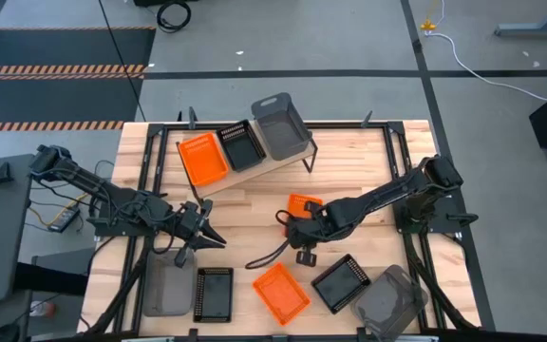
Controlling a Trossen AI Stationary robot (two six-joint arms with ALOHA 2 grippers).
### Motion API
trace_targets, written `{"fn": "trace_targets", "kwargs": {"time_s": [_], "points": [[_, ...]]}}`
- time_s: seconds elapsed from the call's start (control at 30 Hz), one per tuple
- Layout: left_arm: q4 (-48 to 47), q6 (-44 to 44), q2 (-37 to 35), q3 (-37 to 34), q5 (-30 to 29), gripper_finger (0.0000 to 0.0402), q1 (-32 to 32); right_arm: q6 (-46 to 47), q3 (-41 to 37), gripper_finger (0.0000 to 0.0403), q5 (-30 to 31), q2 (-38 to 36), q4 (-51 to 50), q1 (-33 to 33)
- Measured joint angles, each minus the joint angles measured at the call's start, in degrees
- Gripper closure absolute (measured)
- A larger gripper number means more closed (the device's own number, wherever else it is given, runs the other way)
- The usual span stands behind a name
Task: Stack baskets on shelf by color
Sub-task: Stack the top orange bin on top of the orange bin on the shelf
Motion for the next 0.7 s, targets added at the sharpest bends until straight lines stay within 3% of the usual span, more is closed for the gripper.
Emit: {"fn": "trace_targets", "kwargs": {"time_s": [0.23, 0.7], "points": [[-0.04, -0.55, -0.01, 0.00, 0.02, 0.0349, -0.02, 6.77, 0.93, 0.0343, -0.91, 0.11, -5.25, 3.12], [-0.26, -0.59, 0.12, 0.01, 0.02, 0.0349, -0.01, 10.23, -1.52, 0.0191, 7.62, 0.23, -6.06, 6.05]]}}
